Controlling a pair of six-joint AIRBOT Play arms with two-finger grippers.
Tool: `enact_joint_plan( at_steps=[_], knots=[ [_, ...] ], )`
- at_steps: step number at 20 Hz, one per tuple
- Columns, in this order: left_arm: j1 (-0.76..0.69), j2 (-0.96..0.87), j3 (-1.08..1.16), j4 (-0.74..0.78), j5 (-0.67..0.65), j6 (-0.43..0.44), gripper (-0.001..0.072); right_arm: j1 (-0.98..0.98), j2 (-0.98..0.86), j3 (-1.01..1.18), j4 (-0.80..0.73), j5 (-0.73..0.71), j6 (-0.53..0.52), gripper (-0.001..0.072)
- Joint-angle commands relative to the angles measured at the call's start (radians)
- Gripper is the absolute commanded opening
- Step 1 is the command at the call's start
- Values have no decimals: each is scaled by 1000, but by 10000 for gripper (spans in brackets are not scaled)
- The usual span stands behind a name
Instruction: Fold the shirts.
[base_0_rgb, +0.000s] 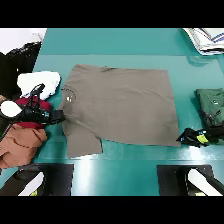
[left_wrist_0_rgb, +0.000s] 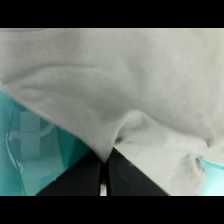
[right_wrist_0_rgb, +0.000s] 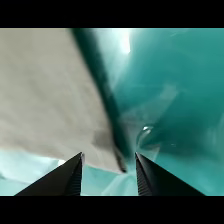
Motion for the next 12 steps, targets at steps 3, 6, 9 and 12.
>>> enact_joint_plan(
  at_steps=[3, 6, 9, 12],
  knots=[
    [2, 1, 1, -2, 0, 2, 24, 97, -52, -14, 2, 21, -3, 384],
    [2, 1, 1, -14, -8, 2, 24, 126, -10, -14, 2, 27, -3, 230],
    [2, 2, 2, -15, -34, 2, 24, 129, 73, -12, 1, 12, -10, 13],
    [2, 4, 55, -30, -67, 12, 23, 129, 175, 74, 6, 28, -8, 15]
  ],
)
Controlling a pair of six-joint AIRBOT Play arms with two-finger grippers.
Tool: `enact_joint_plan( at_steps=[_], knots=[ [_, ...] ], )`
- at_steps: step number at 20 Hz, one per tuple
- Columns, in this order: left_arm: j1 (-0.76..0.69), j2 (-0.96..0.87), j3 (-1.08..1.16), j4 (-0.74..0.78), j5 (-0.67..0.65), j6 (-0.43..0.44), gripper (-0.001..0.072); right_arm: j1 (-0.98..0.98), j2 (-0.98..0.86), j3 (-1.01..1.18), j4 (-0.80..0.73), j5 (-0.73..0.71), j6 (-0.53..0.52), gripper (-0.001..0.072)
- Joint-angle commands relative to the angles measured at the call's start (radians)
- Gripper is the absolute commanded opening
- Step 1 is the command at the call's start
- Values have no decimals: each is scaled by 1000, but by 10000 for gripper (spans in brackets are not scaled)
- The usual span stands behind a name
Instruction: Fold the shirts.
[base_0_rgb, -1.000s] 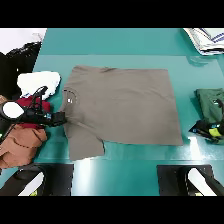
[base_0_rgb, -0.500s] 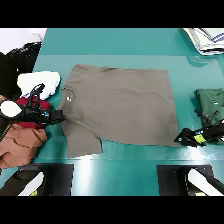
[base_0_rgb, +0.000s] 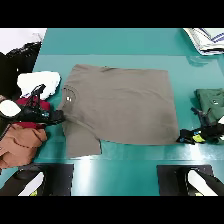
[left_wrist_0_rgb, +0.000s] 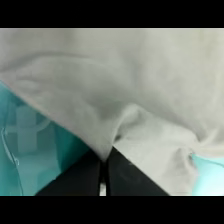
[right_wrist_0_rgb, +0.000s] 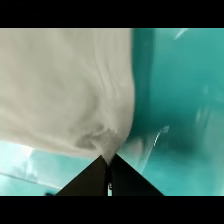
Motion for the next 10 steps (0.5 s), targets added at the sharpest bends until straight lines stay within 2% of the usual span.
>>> enact_joint_plan(
  at_steps=[1, 3, 6, 10],
  knots=[
    [1, 2, 97, -19, -58, 32, 23, 5, 113, 121, 25, 35, 12, 15],
    [1, 2, 294, -39, -104, 78, 23, 5, 169, 289, 73, 22, 50, 15],
    [1, 2, 710, -46, -128, 105, 24, 5, 219, 628, 96, -45, 89, 15],
    [1, 2, 1239, -34, -38, 105, 24, 5, 174, 1122, 82, -95, 90, 15]
  ],
)
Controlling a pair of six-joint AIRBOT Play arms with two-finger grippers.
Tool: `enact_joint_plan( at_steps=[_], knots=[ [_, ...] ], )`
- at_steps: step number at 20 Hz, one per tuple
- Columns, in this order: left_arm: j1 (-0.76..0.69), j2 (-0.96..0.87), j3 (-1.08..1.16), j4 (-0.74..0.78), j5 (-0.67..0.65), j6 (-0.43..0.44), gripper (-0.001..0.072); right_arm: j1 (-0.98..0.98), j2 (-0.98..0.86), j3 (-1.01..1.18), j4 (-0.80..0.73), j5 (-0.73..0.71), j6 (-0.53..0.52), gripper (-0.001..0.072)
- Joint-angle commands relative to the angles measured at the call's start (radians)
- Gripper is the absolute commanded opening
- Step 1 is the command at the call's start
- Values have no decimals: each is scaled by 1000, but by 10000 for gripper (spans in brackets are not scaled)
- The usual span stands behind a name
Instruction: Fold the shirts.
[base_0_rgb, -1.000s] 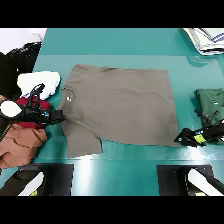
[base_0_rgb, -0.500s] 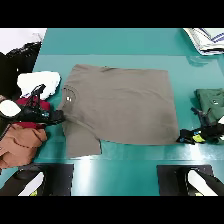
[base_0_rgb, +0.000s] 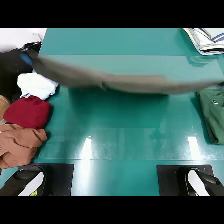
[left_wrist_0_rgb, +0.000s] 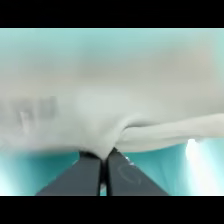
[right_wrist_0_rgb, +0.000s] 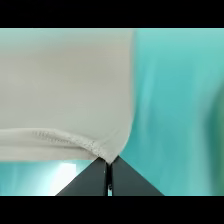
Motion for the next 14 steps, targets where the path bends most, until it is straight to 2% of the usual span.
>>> enact_joint_plan(
  at_steps=[1, 5, 7, 9, 11, 14],
  knots=[
    [1, 0, 446, 7, 77, 13, 23, 1, -37, 428, 3, -44, 14, 14],
    [1, 1, 714, 8, 192, 8, 23, 1, -140, 820, -45, -11, 14, 14],
    [1, 1, 768, -24, 193, -13, 23, 1, -141, 883, -113, 2, 15, 14],
    [1, -1, 769, -92, 182, -22, 23, 1, -85, 813, -198, -5, 15, 14],
    [1, -5, 719, -103, 143, -22, 23, 1, -11, 653, -248, -34, 14, 14],
    [1, -6, 468, -103, 68, -22, 23, 1, 5, 458, -248, -15, 14, 14]
  ],
)
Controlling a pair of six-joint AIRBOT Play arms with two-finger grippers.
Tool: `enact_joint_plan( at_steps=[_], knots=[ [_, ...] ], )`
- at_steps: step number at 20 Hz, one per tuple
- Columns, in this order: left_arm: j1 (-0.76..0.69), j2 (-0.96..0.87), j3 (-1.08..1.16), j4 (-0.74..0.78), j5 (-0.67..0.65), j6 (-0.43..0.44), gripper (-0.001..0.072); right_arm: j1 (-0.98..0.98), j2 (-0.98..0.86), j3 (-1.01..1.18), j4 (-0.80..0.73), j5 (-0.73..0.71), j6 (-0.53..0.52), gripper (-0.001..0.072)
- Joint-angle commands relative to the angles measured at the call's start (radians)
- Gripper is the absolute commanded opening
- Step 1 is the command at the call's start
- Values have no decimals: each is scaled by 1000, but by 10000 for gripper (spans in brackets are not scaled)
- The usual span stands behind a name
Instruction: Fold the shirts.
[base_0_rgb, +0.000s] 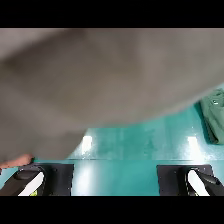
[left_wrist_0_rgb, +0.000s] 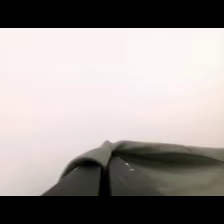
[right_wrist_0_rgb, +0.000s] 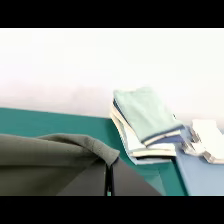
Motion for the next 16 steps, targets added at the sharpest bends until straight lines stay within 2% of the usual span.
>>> enact_joint_plan(
  at_steps=[1, 5, 8, 12, 16],
  knots=[
    [1, -10, -262, -16, -76, -4, 23, 0, -6, -172, -40, 40, 1, 14],
    [1, -134, -630, -16, -147, 7, 24, 9, -205, -295, -17, 146, 0, 14],
    [1, -291, -794, -14, -123, 57, 23, 55, -389, -392, -18, 146, 0, 14],
    [1, -558, -817, -14, 26, 95, 23, 111, -652, -428, -21, 58, -4, 14],
    [1, -735, -675, -56, 175, 108, 23, 126, -831, -286, -17, -45, 17, 14]
  ],
)
